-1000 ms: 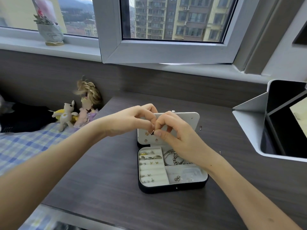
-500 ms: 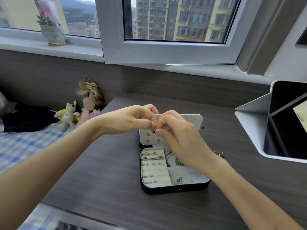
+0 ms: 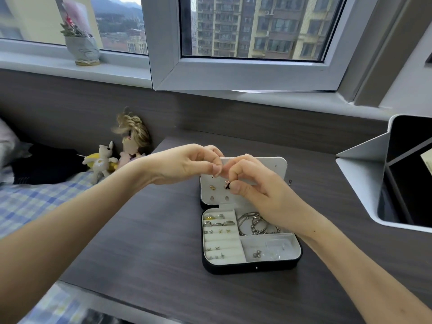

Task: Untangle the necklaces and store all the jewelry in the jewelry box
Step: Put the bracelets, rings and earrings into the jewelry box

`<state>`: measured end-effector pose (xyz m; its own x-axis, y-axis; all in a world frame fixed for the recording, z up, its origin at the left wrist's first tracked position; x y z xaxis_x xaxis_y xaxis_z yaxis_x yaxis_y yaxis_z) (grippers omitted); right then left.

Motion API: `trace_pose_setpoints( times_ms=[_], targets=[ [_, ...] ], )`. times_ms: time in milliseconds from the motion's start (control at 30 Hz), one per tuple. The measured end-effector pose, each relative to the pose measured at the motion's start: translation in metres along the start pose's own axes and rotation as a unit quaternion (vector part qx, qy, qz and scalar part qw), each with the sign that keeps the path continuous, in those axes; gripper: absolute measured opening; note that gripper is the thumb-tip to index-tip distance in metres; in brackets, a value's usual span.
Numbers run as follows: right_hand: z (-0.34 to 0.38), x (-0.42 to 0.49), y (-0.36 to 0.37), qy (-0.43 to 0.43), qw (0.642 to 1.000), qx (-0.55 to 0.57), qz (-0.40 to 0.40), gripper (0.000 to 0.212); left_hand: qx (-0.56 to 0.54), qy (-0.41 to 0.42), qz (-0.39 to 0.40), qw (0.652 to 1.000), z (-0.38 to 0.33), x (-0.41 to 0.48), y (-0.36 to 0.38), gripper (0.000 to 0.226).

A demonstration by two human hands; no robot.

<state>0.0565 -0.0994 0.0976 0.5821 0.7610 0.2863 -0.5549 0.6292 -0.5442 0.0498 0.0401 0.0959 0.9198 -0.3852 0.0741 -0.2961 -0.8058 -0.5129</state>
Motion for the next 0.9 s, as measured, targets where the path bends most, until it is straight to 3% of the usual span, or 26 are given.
trace_pose_setpoints(
  times_ms=[100,167,267,367,500,600,900],
  targets=[
    [0.000,-0.001,-0.005,-0.005,0.999,-0.018,-0.040,0.009,-0.014,-0.001,-0.018,1.000,0.003,0.000,-0.002,0.021],
    [-0.001,-0.001,-0.008,-0.009,0.992,-0.059,-0.108,0.011,-0.039,-0.001,-0.035,0.999,0.004,0.000,-0.003,0.017],
    [0.001,-0.004,-0.008,-0.052,0.950,-0.199,-0.234,0.021,-0.092,0.008,-0.079,0.993,0.010,-0.007,-0.005,0.015],
    [0.001,-0.005,-0.003,-0.086,0.910,-0.260,-0.310,0.024,-0.187,0.015,-0.142,0.972,0.023,-0.019,-0.006,0.009],
    [-0.002,0.002,0.007,-0.101,0.894,-0.275,-0.338,0.020,-0.323,0.034,-0.164,0.931,0.039,-0.025,0.000,0.022],
    [-0.005,0.008,0.013,-0.095,0.891,-0.279,-0.347,0.019,-0.379,0.027,-0.223,0.898,0.046,-0.027,0.001,0.010],
    [-0.017,0.010,0.017,-0.057,0.880,-0.327,-0.340,0.021,-0.358,0.016,-0.254,0.898,0.050,-0.031,0.006,0.015]
  ],
)
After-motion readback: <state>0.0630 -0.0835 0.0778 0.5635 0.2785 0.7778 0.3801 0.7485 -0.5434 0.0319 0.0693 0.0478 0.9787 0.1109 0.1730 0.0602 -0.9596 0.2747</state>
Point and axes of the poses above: each hand's wrist, its own x-axis towards the middle knuckle, its own y-axis out of the palm, z = x × y, the point moved 6 cm from there along x, towards the middle knuckle, and after that the axes turned 7 degrees about y, right-handed, at the moved point
